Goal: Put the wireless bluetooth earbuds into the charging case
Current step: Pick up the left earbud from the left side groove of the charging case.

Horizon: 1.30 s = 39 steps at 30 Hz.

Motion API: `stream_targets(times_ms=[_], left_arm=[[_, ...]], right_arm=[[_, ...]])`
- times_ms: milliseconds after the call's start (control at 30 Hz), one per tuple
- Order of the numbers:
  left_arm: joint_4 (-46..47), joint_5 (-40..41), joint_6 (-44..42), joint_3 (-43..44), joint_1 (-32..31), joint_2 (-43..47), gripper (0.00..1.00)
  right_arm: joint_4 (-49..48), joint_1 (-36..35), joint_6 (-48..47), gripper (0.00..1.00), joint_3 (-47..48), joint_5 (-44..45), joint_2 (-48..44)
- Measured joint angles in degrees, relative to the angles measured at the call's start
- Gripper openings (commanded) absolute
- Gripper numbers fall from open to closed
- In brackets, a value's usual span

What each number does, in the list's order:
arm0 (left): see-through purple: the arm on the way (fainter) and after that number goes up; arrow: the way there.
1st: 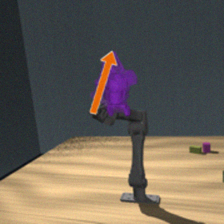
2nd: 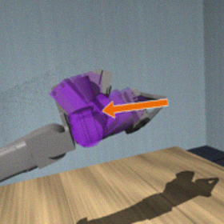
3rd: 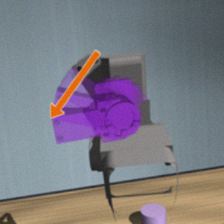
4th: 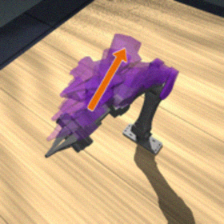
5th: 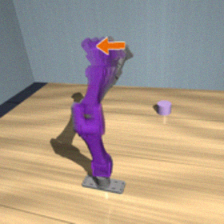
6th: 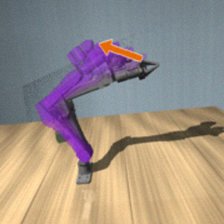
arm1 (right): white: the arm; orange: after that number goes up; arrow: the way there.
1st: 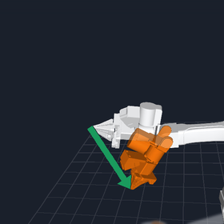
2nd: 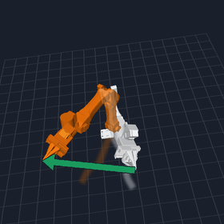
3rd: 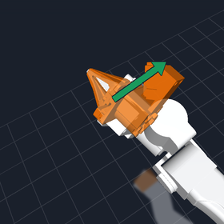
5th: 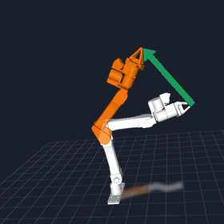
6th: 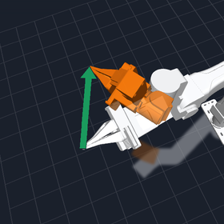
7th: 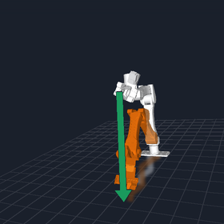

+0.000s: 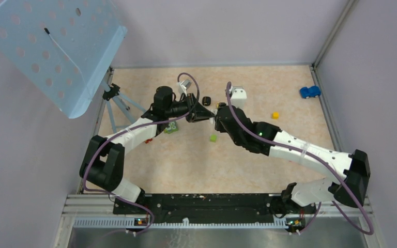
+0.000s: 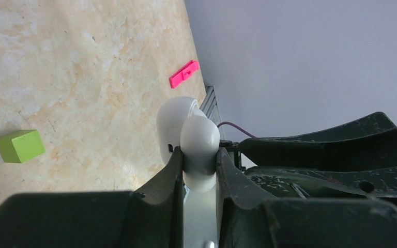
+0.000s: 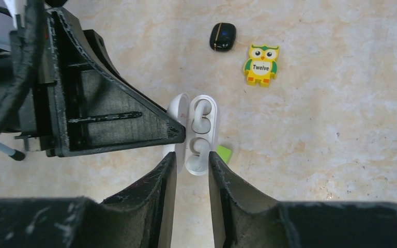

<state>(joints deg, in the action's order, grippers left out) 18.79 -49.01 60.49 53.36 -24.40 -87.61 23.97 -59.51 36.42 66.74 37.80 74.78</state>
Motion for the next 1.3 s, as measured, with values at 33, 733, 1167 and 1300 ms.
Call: stream_targets(times_ms=[33,733,1167,1300], left_arm=[[0.0,0.0,0.0,0.0,0.0,0.0,0.00],[-0.2,0.2,-0.2,0.0,0.0,0.4,0.00],[-0.2,0.0,-0.2,0.0,0.0,0.4,0.00],[-0.2,0.0,-0.2,0.0,0.0,0.4,0.00]], right_arm=[[-0.4,0.0,0.0,0.28,0.0,-0.3,-0.3],[-4.8,9.5,5.2,0.29,-6.0,-16.3,-3.4],[-5.9,11.9,7.4,0.22,-6.4,-21.5,-3.4],[-6.3,12.5,8.1,0.22,-6.8,-22.4,-3.4]])
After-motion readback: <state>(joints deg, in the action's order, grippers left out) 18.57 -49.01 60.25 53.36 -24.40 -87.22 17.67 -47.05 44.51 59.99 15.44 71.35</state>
